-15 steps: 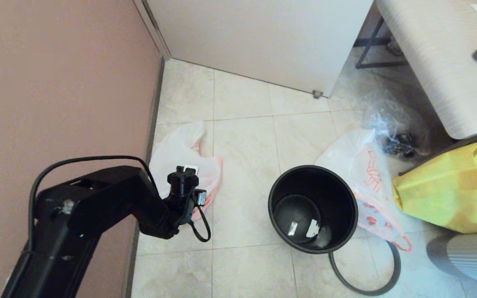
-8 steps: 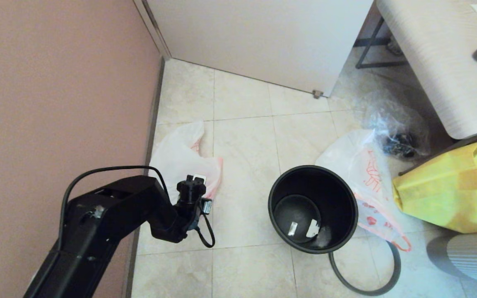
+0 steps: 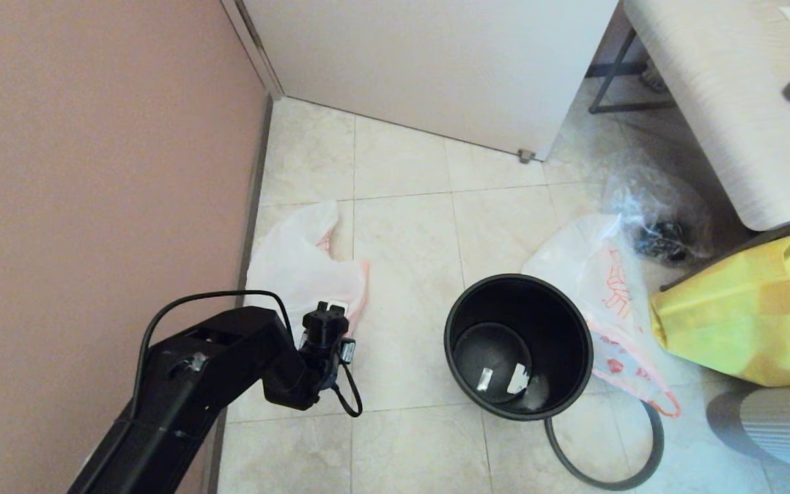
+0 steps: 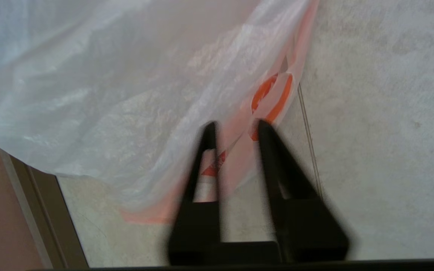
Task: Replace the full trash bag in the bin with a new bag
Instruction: Pick up a new trash bag
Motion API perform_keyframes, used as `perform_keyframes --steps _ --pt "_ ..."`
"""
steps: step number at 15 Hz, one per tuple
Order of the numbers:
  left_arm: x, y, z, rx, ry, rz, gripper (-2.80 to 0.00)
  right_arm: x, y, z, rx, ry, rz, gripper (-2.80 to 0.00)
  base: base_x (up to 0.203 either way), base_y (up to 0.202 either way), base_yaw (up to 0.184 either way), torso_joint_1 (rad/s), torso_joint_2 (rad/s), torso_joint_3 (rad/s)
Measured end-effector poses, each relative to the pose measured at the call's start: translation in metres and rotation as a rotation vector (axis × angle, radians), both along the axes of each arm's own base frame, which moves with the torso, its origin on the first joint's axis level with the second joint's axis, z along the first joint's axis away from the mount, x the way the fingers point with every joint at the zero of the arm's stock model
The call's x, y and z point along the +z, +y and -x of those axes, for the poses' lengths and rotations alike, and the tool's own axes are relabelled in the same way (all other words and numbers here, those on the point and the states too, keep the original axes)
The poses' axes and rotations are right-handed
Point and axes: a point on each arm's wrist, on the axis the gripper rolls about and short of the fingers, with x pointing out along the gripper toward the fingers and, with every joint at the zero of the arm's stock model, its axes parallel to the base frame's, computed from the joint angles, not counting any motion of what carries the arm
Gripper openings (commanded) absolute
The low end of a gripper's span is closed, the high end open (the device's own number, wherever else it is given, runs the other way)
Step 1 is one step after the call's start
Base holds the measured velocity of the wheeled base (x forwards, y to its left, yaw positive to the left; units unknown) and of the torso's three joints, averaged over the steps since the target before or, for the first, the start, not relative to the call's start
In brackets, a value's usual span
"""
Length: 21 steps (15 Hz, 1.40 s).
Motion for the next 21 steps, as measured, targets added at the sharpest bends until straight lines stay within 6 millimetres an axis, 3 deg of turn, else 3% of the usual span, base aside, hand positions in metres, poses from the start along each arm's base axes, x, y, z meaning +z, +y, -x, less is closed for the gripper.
perform_keyframes --steps 11,21 --pt "-0.018 -0.001 -0.019 0.032 -0.084 -0.089 0.0 0.0 0.0 0.0 0.0 0.001 0.0 -2.8 0.0 0.0 0.0 0.0 0.0 0.0" --pt "-0.032 0.012 -0.036 0.125 -0.129 -0.106 0.0 0.0 0.0 0.0 0.0 0.001 0.0 -2.8 0.0 0.0 0.0 0.0 0.0 0.0"
